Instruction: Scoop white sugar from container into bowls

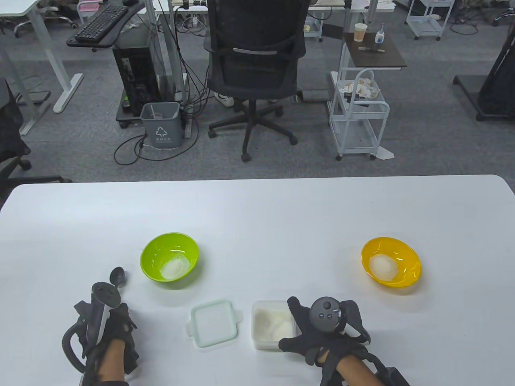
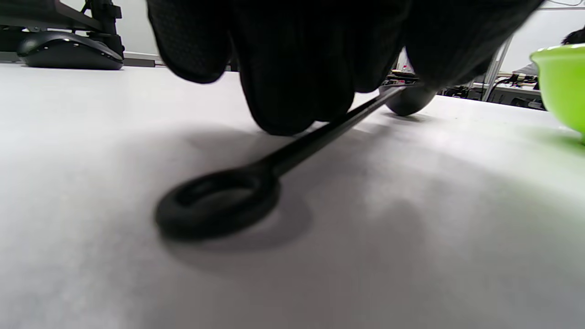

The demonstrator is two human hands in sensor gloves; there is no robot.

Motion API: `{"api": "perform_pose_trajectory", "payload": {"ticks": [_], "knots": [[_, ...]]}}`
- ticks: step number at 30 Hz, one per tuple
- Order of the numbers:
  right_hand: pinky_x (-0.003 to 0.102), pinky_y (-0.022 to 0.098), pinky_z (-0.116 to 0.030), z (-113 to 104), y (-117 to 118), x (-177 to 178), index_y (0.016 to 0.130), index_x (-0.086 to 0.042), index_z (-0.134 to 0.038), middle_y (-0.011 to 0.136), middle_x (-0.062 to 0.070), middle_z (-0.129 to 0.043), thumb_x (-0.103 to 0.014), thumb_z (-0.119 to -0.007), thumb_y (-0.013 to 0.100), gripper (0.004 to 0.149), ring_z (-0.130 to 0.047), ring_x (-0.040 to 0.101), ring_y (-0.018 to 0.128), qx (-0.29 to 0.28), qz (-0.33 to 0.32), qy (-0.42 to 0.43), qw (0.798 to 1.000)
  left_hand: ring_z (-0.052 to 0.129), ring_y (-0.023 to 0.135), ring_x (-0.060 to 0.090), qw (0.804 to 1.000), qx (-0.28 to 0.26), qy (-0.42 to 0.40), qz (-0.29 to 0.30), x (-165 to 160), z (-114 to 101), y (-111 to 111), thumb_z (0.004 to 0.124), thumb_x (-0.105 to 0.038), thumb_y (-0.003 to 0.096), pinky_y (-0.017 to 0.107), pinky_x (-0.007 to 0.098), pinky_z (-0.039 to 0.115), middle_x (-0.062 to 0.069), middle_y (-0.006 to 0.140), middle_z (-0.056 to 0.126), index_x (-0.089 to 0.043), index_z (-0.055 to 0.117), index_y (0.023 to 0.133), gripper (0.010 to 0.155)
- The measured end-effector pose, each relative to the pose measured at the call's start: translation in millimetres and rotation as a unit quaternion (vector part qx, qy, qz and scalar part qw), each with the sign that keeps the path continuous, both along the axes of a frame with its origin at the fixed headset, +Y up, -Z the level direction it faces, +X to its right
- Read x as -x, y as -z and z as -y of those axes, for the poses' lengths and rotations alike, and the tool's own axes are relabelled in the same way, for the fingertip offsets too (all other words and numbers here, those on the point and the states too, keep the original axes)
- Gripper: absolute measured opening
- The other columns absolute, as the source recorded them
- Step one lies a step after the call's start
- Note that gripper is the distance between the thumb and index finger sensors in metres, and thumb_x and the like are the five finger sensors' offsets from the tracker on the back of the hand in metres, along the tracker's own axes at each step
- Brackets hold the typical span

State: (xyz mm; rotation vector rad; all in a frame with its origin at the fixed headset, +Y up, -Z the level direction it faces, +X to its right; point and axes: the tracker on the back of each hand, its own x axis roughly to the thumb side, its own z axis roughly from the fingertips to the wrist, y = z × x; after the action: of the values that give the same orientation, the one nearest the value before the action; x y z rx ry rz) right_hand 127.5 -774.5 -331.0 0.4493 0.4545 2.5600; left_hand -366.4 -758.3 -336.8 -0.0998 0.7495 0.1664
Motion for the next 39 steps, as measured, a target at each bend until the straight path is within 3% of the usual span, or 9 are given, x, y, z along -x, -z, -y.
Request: {"api": "perform_pose_trajectory", "payload": {"ticks": [6, 10, 15, 18, 22, 27, 34, 39], "knots": [[0.057, 0.074, -0.053, 0.0, 0.0, -0.1, 0.11, -0.028, -0.025, 0.115, 0.014, -0.05, -0.065, -0.083, 0.042, 0.097, -0.062, 0.039, 0.102, 0.0, 0.0, 0.0, 1.0, 0.091, 0.092, 0.02, 0.999, -0.033, 0.002, 0.038, -11.3, -15.7, 0.0, 0.08, -0.057, 0.0403, 0.074, 0.051, 0.068, -0.005, 0.108, 0.075, -0.039, 0.068, 0.105, 0.069], [0.057, 0.074, -0.053, 0.0, 0.2, -0.1, 0.11, -0.028, -0.026, 0.115, 0.014, -0.05, -0.065, -0.083, 0.042, 0.097, -0.062, 0.039, 0.102, 0.0, 0.0, 0.0, 1.0, 0.086, 0.096, 0.023, 0.994, -0.061, -0.012, 0.093, -31.4, -35.8, 0.1, 0.08, -0.058, 0.0406, 0.075, 0.052, 0.065, -0.003, 0.111, 0.071, -0.039, 0.066, 0.106, 0.07], [0.057, 0.074, -0.053, 0.0, 0.2, -0.2, 0.11, -0.028, -0.025, 0.115, 0.014, -0.05, -0.065, -0.083, 0.042, 0.097, -0.062, 0.039, 0.102, 0.0, -0.001, -0.001, 1.0, 0.081, 0.101, 0.024, 0.977, -0.078, -0.013, 0.197, -70.0, -57.8, -2.7, 0.078, -0.061, 0.041, 0.078, 0.053, 0.061, -0.005, 0.114, 0.066, -0.041, 0.061, 0.108, 0.072], [0.057, 0.074, -0.053, 0.0, 0.2, -0.2, 0.11, -0.028, -0.026, 0.115, 0.014, -0.05, -0.065, -0.083, 0.042, 0.097, -0.062, 0.039, 0.102, 0.0, -0.001, -0.001, 1.0, 0.078, 0.104, 0.024, 0.957, -0.055, -0.007, 0.285, -97.2, -61.2, -5.2, 0.077, -0.062, 0.041, 0.079, 0.054, 0.059, -0.005, 0.116, 0.064, -0.042, 0.06, 0.109, 0.073], [0.057, 0.074, -0.053, 0.2, 0.1, -0.2, 0.11, -0.028, -0.025, 0.115, 0.014, -0.05, -0.065, -0.083, 0.042, 0.097, -0.062, 0.039, 0.102, 0.001, 0.0, 0.0, 1.0, 0.071, 0.11, 0.024, 0.924, 0.02, -0.011, 0.381, -130.0, -47.9, -5.2, 0.076, -0.066, 0.0399, 0.082, 0.055, 0.053, -0.005, 0.12, 0.057, -0.043, 0.054, 0.112, 0.079], [0.057, 0.074, -0.053, 0.2, 0.0, -0.2, 0.11, -0.028, -0.026, 0.115, 0.014, -0.05, -0.065, -0.083, 0.042, 0.097, -0.062, 0.039, 0.102, 0.001, 0.0, 0.001, 1.0, 0.051, 0.119, 0.026, 0.884, 0.135, -0.034, 0.446, -158.2, -19.0, 2.0, 0.076, -0.073, 0.0364, 0.086, 0.055, 0.04, -0.005, 0.125, 0.036, -0.045, 0.039, 0.115, 0.091], [0.057, 0.074, -0.053, 0.2, 0.1, -0.3, 0.11, -0.028, -0.025, 0.115, 0.014, -0.05, -0.065, -0.083, 0.042, 0.097, -0.062, 0.039, 0.102, 0.001, -0.001, 0.001, 1.0, 0.02, 0.123, 0.032, 0.865, 0.209, -0.011, 0.455, -175.0, 10.7, 10.0, 0.08, -0.075, 0.0314, 0.088, 0.057, 0.022, -0.004, 0.125, 0.009, -0.042, 0.015, 0.113, 0.11], [0.057, 0.074, -0.053, 0.1, 0.2, -0.2, 0.11, -0.027, -0.026, 0.115, 0.014, -0.05, -0.065, -0.083, 0.042, 0.097, -0.062, 0.039, 0.102, 0.001, -0.001, 0.0, 1.0, 0.028, 0.123, 0.03, 0.864, 0.21, -0.003, 0.458, -176.8, 18.3, 11.2, 0.082, -0.073, 0.0323, 0.089, 0.057, 0.025, -0.005, 0.125, 0.014, -0.041, 0.015, 0.113, 0.109]]}}
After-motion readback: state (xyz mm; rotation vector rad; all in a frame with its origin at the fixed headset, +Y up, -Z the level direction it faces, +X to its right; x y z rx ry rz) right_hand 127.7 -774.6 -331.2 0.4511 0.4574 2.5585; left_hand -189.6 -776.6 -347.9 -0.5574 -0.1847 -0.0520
